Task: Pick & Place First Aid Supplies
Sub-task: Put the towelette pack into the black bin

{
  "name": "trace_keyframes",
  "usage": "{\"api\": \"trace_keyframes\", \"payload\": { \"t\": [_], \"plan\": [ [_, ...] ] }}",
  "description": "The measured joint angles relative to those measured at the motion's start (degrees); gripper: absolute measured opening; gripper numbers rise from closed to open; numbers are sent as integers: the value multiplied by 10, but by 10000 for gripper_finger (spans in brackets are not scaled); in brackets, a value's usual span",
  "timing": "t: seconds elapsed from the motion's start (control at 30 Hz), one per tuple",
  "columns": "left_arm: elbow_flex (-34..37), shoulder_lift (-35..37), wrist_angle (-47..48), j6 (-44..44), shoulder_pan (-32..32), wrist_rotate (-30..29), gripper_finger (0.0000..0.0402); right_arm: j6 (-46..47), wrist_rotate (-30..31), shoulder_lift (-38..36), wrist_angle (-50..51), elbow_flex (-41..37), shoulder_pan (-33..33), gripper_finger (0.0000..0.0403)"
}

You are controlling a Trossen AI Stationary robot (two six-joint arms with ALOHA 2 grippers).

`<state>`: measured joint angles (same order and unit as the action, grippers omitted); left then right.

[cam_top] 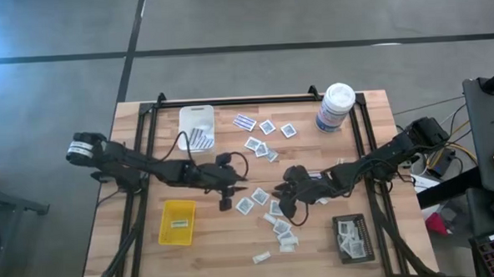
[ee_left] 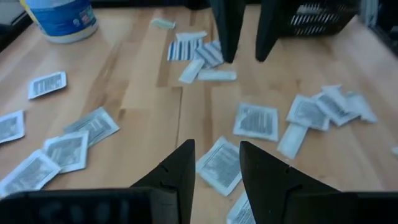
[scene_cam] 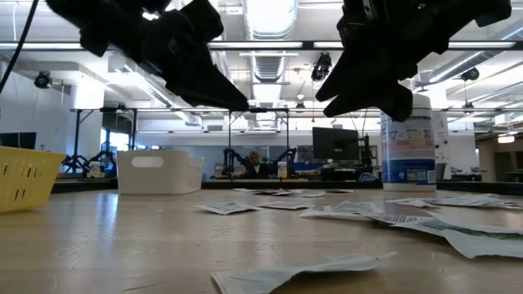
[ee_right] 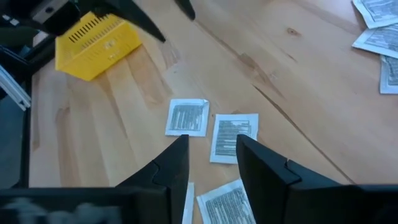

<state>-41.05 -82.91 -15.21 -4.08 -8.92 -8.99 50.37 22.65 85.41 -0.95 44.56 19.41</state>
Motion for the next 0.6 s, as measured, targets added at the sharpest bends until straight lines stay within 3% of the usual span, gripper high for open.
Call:
{"api": "trace_keyframes", "payload": {
  "t": [0.33,0.6],
  "plan": [
    [50,-14,-102,-51,-10,0,122,4,-1,0,-11,0,-31,137],
    [-1,-119,-108,-49,-17,-2,122,-13,-3,0,-14,0,-35,127]
  ]
}}
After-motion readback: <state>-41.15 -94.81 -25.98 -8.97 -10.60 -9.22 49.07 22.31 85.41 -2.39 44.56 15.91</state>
